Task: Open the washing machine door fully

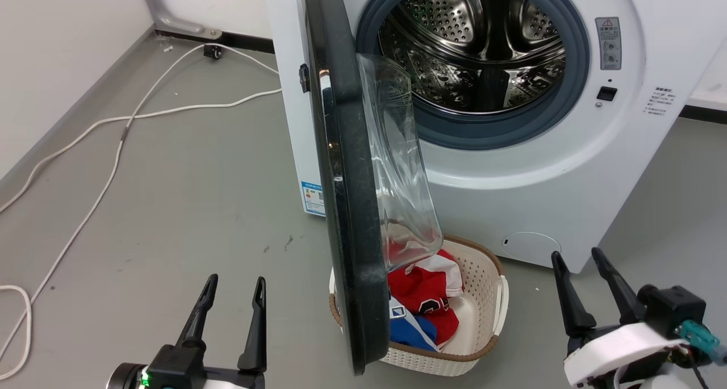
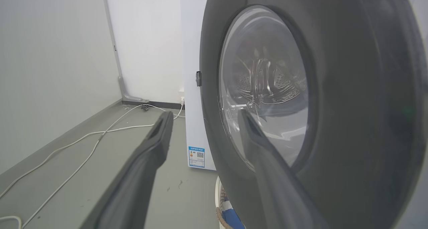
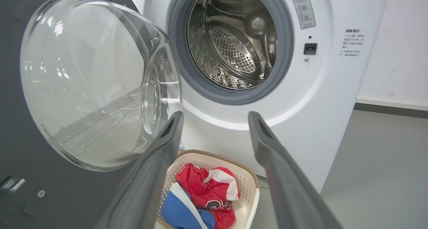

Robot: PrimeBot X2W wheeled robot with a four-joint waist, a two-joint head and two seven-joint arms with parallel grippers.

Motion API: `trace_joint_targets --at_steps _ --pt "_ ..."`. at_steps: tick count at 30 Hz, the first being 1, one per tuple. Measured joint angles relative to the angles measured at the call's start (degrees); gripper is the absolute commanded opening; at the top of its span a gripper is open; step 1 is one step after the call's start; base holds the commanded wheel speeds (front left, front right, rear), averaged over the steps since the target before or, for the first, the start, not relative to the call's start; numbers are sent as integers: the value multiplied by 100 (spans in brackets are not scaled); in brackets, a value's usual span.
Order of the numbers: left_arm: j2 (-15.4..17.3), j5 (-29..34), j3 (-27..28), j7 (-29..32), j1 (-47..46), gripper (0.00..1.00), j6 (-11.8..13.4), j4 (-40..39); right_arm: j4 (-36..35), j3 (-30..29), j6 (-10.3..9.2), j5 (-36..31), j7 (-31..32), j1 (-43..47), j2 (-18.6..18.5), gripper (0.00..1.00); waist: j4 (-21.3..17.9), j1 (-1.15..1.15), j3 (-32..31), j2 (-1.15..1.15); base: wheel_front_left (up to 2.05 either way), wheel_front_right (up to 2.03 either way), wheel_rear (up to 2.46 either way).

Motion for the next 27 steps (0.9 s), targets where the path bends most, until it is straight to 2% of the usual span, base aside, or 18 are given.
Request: trace_joint_targets --at_steps 4,10,27 --pt "-1 40 -81 0 26 100 -19 89 -218 -407 0 -535 -166 232 398 100 -35 0 0 0 0 0 0" --pt "-1 120 -176 0 27 100 -47 198 -716 -623 0 -784 -185 439 628 100 -51 0 -7 0 0 0 0" --pt "0 151 -226 0 7 100 -26 212 -925 -730 0 -794 -186 579 708 100 -68 0 42 0 0 0 0"
